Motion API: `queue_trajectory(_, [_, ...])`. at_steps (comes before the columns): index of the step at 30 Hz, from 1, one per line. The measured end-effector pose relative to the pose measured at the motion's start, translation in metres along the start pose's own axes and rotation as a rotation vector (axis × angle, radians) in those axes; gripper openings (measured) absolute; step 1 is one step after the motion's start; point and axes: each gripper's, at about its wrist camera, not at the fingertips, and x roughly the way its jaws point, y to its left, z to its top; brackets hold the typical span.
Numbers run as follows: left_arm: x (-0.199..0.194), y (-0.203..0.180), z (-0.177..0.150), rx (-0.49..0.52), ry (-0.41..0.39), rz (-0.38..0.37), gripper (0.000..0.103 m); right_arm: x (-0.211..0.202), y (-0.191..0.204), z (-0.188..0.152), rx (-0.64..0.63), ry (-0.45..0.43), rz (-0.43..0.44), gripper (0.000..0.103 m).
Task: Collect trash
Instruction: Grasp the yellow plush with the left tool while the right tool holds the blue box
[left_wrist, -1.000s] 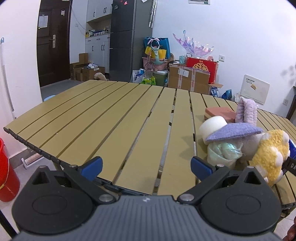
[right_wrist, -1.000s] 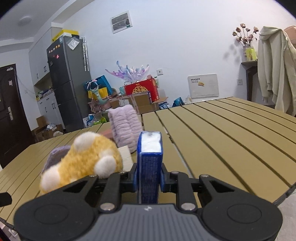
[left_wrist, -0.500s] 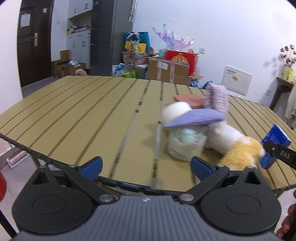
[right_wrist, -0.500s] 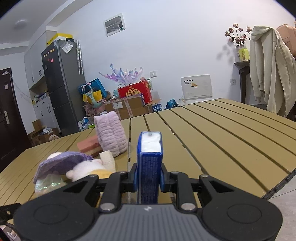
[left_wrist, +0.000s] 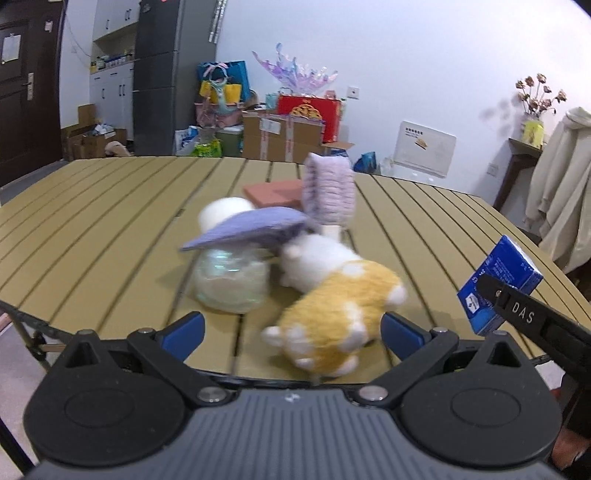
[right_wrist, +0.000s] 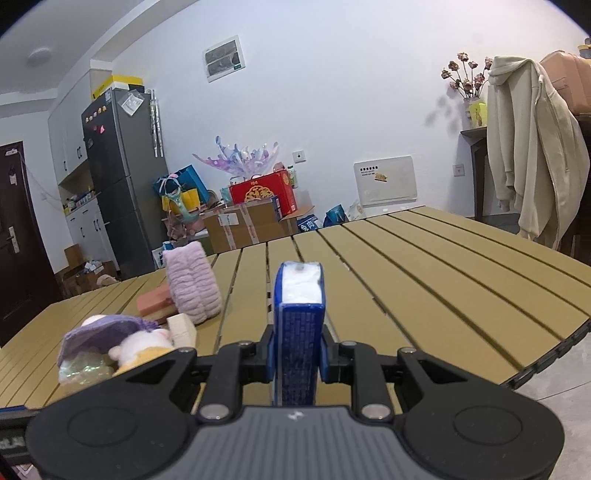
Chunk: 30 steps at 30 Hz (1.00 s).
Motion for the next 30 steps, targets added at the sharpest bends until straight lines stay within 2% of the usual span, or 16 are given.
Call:
queue_trajectory(6, [0.028,-0.024,0.007,0.022,0.023,0.018,0.103,-0.002,-0.019,0.004,0.015,0.000,0.003,0.021])
queue_trajectory(12, [0.049,-0.034,0.009,-0.003,0.072,0.032,0.103,0.004,-0.030,0.005,0.015,0.014,0.019,0.021])
queue_trajectory(16, [0.057,-0.039,0.003,-0.018,0.069,0.065,0.103,0.010,-0.035,0.006,0.050,0.032,0.042,0.021])
queue_trajectory(22, [0.068,-0.046,-0.001,-0.001,0.077,0.088,0.103,0.014,-0.031,0.006,0.009,0.020,0.041,0.021])
queue_trajectory(25, [0.069,-0.049,-0.005,0.026,0.067,0.109,0.095,0.017,-0.026,0.002,-0.025,0.017,0.028,0.021])
queue_trajectory(29, [0.063,-0.048,-0.007,0.039,0.041,0.099,0.083,0.020,-0.022,0.000,-0.051,0.016,0.035,0.021])
queue_trajectory(30, [0.062,-0.048,-0.007,0.042,0.033,0.102,0.083,0.020,-0.021,-0.001,-0.056,0.016,0.036,0.021])
